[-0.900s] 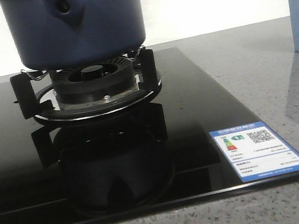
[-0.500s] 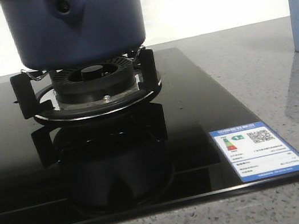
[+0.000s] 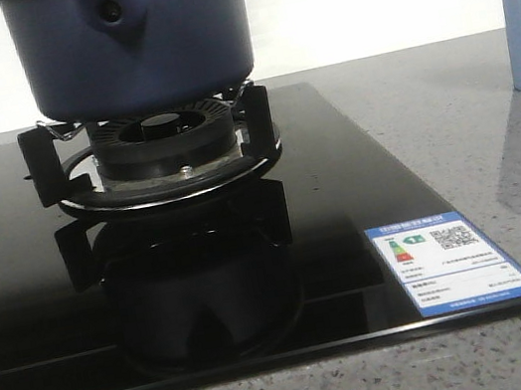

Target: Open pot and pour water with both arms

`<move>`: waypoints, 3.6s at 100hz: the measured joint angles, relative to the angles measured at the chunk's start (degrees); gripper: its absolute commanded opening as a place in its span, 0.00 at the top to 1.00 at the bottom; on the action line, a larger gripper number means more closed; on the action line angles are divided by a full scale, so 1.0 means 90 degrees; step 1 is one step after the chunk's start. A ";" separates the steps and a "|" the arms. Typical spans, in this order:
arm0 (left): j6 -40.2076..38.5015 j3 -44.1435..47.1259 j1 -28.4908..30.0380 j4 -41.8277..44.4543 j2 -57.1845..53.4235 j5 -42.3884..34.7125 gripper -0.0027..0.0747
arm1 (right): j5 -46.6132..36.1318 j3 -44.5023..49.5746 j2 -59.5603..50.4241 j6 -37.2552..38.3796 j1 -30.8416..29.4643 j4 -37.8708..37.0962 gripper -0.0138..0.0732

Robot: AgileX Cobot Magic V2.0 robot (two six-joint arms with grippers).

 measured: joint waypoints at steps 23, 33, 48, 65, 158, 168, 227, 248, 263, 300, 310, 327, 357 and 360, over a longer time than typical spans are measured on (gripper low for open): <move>0.0000 0.0000 0.0000 0.0000 0.0000 0.0000 0.99 | -0.0078 0.0000 0.0000 0.0000 0.0000 0.0000 0.90; 0.0000 0.0000 0.0000 0.0000 0.0000 0.0000 0.99 | -0.0185 0.0000 0.0000 0.0000 0.0000 0.0098 0.90; 0.0000 0.0000 0.0000 -0.0208 0.0000 -0.0261 0.99 | -0.0550 0.0000 0.0000 0.0000 0.0000 0.0573 0.90; 0.0000 0.0000 0.0000 -0.1054 0.0000 -0.0559 0.99 | -0.0916 0.0000 0.0000 0.0000 0.0000 0.1121 0.90; 0.2276 -0.3220 -0.0084 -0.3341 0.1635 0.1591 0.99 | 0.0937 -0.2482 0.1877 -0.0489 -0.0003 0.2073 0.90; 0.2445 -0.3637 -0.0500 -0.3331 0.2296 0.1579 0.99 | 0.1340 -0.3046 0.2475 -0.1062 -0.0003 0.2029 0.90; 0.2668 -0.4954 -0.2693 -0.3306 0.5305 0.0815 0.21 | 0.1188 -0.3730 0.3878 -0.1554 0.0259 0.2016 0.24; 0.2668 -0.5262 -0.3232 -0.3306 0.6279 0.0323 0.28 | 0.1101 -0.3730 0.3902 -0.1557 0.0259 0.2016 0.24; 0.2668 -0.5500 -0.3540 -0.3306 0.6901 -0.0120 0.28 | 0.1093 -0.3730 0.3902 -0.1567 0.0259 0.2016 0.24; 0.2668 -0.6334 -0.3848 -0.3306 0.8202 -0.0423 0.27 | 0.1056 -0.3730 0.3902 -0.1567 0.0269 0.2016 0.24; 0.2668 -0.6497 -0.3848 -0.3318 0.8472 -0.0423 0.27 | 0.1056 -0.3730 0.3902 -0.1567 0.0269 0.2016 0.24; 0.2668 -0.6734 -0.3848 -0.3318 0.8835 -0.0512 0.27 | 0.1046 -0.3730 0.3902 -0.1567 0.0269 0.2016 0.24; 0.2668 -0.7033 -0.3848 -0.3318 0.9154 -0.0580 0.28 | 0.1046 -0.3730 0.3902 -0.1567 0.0269 0.2016 0.24; 0.2668 -0.7033 -0.3848 -0.3318 0.9187 -0.0582 0.28 | 0.1046 -0.3730 0.3902 -0.1567 0.0269 0.2016 0.24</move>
